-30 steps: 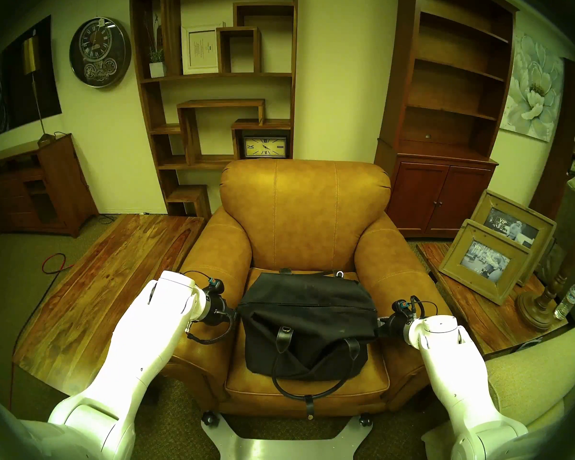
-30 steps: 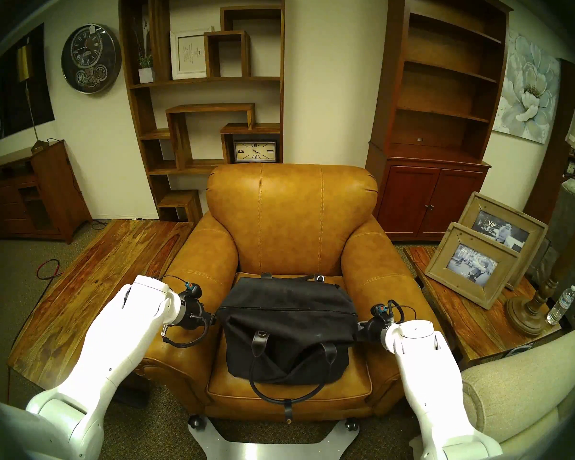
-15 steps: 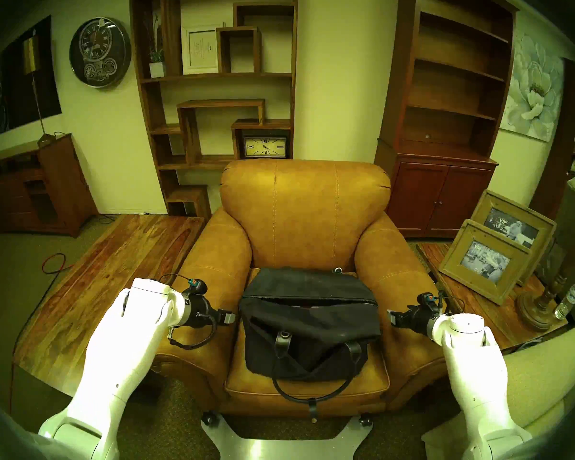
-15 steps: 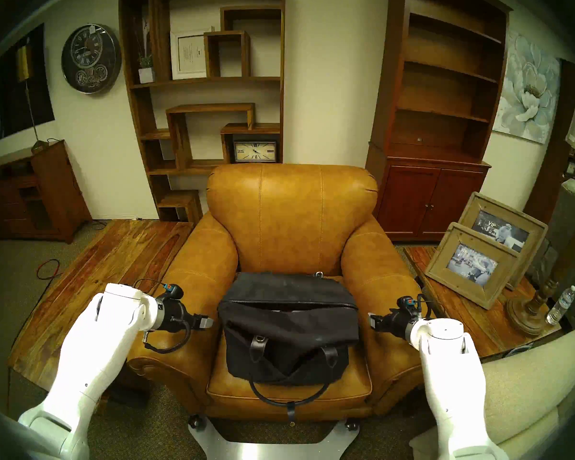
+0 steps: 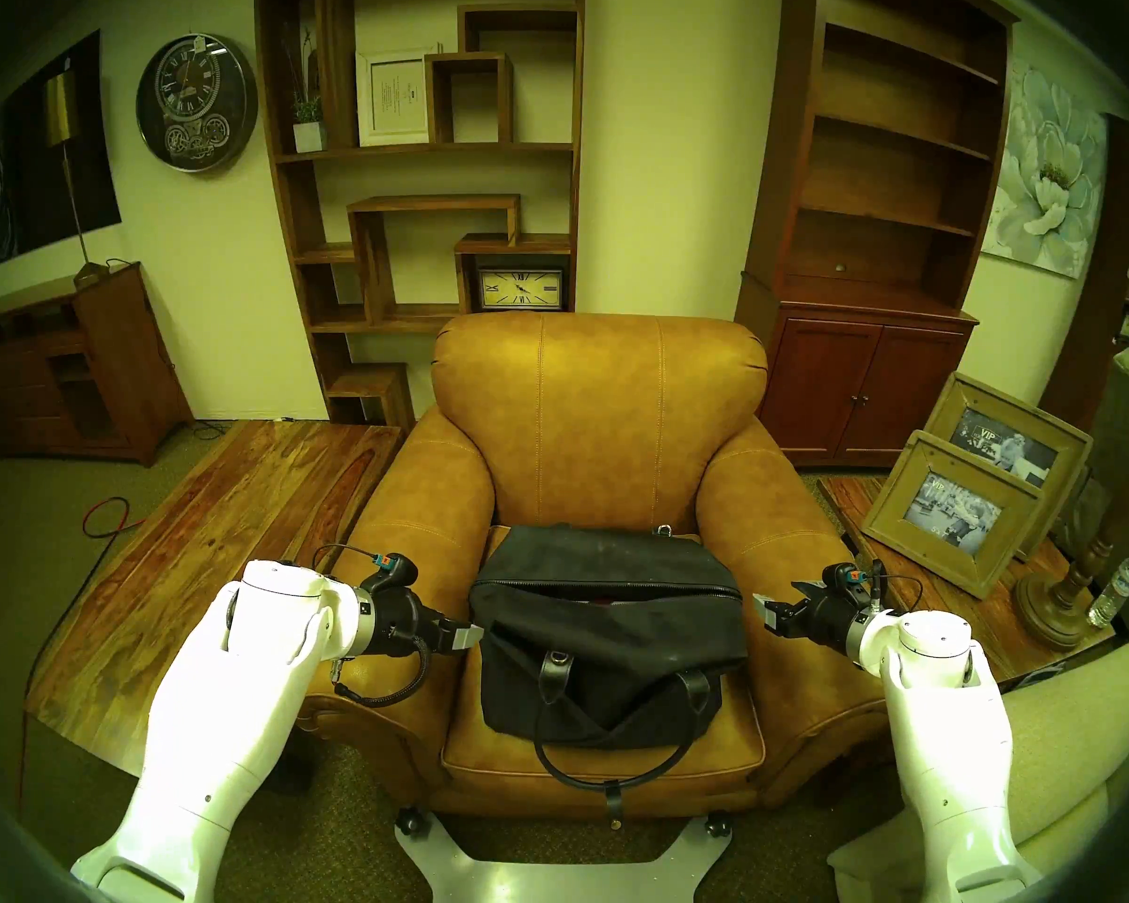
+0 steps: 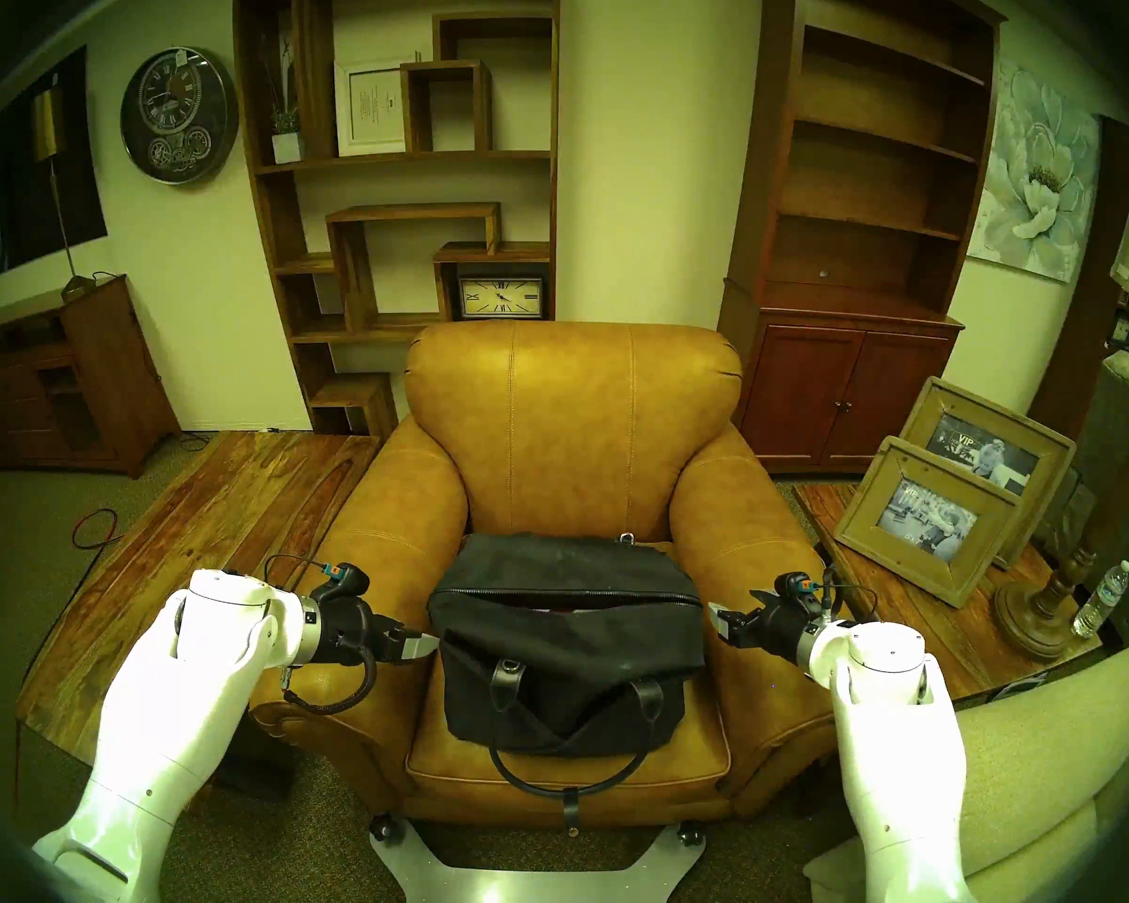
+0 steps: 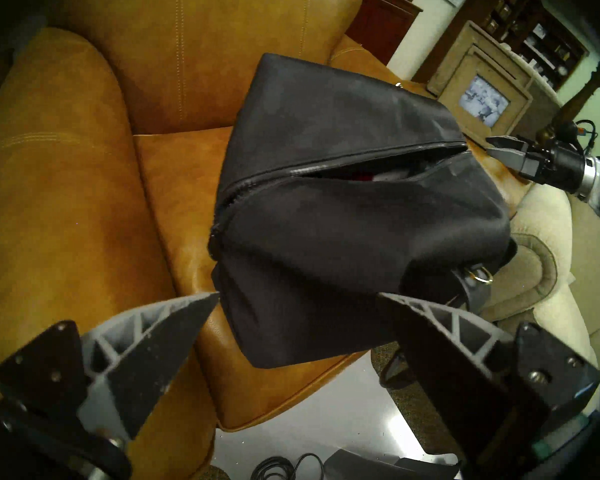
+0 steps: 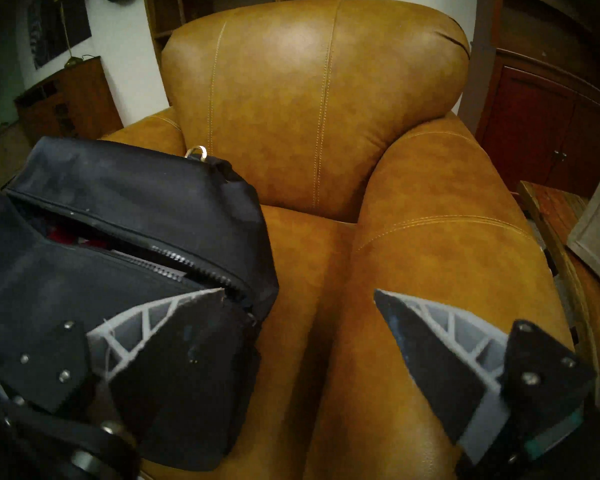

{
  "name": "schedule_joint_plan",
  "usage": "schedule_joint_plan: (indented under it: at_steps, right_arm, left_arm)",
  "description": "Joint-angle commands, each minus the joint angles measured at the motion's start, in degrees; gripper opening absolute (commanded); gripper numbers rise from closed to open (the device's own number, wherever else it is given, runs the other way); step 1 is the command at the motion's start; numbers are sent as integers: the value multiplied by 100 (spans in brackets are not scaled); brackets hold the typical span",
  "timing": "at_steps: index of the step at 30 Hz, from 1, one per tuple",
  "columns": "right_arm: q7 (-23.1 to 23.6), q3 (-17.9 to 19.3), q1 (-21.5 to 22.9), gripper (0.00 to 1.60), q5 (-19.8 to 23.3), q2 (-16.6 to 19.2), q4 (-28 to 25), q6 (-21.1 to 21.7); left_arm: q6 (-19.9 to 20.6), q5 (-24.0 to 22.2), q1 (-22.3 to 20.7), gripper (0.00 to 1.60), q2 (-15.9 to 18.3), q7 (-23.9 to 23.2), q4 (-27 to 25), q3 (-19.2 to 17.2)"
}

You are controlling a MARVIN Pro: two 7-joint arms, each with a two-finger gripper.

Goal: Open a bag with a zipper

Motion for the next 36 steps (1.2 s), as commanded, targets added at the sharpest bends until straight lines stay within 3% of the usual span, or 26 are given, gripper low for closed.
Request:
schedule_joint_plan:
  at_steps: [1,19,36]
  right_arm:
    - [242,-73,-298,160,138,-124,-571,-60]
    - [747,-154,-1124,160,343,-310,-1682,-54]
    - [1125,191,-2166,160,613,-529,-2951,-80]
  left_arm:
    - [-107,-137,444,160,1,-225,-625,36]
    - [-415,-323,1236,160,115,-641,-1950,53]
    - [-763,-360,2309,160,311,-859,-3184,-253]
